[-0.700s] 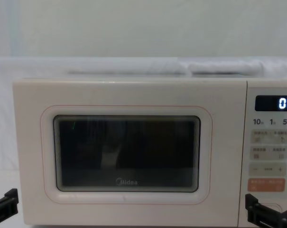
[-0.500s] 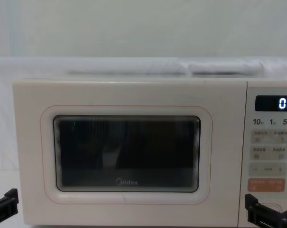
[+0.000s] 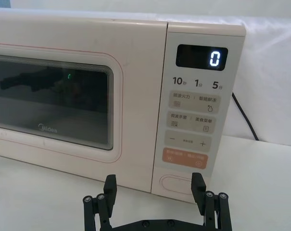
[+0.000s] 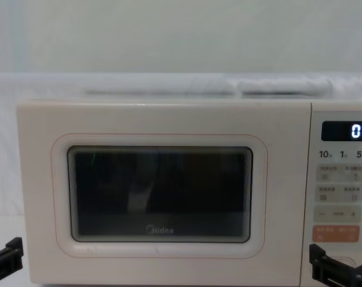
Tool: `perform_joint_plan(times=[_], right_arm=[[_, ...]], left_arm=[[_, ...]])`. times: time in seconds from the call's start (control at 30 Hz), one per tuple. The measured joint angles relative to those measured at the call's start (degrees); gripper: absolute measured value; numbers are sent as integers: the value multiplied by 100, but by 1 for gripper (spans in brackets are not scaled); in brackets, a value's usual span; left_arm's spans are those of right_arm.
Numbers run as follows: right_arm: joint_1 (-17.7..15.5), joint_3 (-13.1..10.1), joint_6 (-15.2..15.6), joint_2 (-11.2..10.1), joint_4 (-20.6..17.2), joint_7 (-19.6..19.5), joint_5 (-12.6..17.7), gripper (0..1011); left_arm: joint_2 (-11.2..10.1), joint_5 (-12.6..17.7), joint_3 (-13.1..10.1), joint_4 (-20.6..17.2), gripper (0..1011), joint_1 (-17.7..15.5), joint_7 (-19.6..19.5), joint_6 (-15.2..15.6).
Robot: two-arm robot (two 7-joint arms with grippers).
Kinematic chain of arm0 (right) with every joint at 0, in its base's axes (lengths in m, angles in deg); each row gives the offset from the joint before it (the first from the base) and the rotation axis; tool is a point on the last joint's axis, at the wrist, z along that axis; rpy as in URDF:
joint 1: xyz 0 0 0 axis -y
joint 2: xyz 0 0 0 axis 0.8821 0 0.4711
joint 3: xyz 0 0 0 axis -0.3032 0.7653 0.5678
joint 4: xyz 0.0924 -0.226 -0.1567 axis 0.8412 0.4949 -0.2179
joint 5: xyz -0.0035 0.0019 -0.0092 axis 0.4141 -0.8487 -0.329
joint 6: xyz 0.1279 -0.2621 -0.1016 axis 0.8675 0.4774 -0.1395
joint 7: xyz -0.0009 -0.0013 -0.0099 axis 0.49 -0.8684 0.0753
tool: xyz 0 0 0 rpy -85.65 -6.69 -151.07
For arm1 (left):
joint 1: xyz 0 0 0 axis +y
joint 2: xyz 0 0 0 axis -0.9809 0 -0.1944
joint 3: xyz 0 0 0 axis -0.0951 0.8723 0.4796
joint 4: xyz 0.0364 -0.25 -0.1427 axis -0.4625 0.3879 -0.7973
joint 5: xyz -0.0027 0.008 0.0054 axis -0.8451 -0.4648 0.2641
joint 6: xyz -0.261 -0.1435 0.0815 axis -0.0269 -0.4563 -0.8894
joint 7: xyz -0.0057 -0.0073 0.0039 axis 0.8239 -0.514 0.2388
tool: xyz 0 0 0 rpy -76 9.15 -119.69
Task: Press the button to open the microwave door with one hand; close the microwave door with the other hand.
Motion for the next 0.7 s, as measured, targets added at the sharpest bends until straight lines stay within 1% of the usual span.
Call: perform_joint_plan(times=[0.7], right_arm=[[0,0,0,0,0,1,0,1002]], left_arm=[[0,0,0,0,1001,0,0,0]])
